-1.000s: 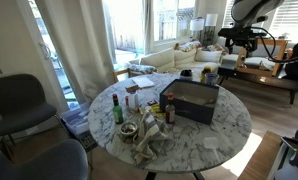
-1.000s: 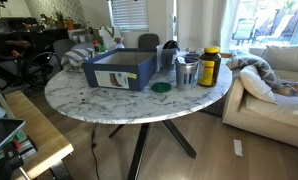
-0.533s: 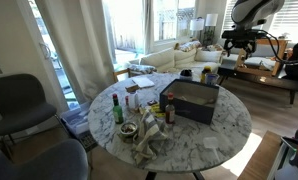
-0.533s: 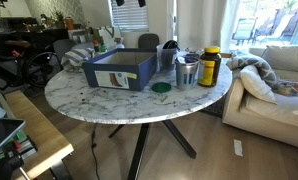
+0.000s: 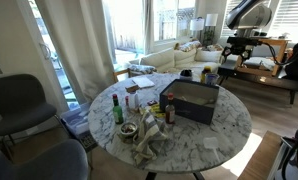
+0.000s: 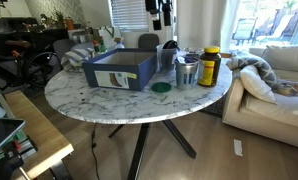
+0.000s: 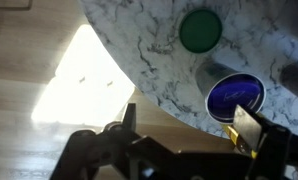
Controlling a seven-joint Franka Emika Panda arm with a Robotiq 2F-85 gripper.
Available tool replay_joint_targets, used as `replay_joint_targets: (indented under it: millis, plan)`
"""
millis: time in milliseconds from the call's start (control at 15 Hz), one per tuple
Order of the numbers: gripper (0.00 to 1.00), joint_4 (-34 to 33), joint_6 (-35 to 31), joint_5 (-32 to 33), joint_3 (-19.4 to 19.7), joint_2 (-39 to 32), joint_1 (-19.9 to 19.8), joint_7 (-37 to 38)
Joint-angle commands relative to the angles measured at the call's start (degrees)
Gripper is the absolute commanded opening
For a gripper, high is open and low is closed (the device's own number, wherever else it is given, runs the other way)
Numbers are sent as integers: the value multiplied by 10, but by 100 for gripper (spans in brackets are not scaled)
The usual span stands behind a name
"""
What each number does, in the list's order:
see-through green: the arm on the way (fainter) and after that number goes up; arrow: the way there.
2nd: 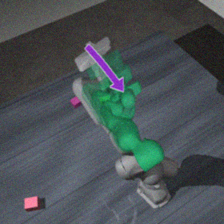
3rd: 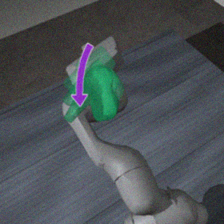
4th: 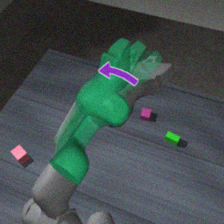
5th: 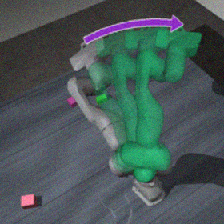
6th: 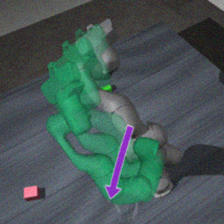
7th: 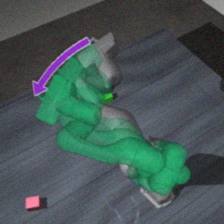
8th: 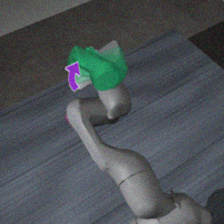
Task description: Pick up the brown medicine bottle with a yellow lid and put it in the blue box
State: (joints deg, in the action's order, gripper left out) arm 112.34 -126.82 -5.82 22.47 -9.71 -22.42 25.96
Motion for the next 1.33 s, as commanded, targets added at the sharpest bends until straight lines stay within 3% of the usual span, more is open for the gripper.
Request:
replay_joint_targets:
  millis: [0, 267, 400, 467, 933, 1133, 1267]
  plan:
    - [100, -107, 15, -12, 14, -91, -24, -23]
    - [100, -175, 20, -21, 7, -145, -47, -57]
    - [100, -212, 67, -41, -2, -163, -54, -56]
    - [100, -167, 23, -17, 8, -137, -40, -46]
    - [100, -206, 45, -31, 1, -160, -45, -43]
    - [100, -244, -45, -103, -37, -193, -54, -65]
    - [100, -281, -57, -156, -75, -221, -68, -113]
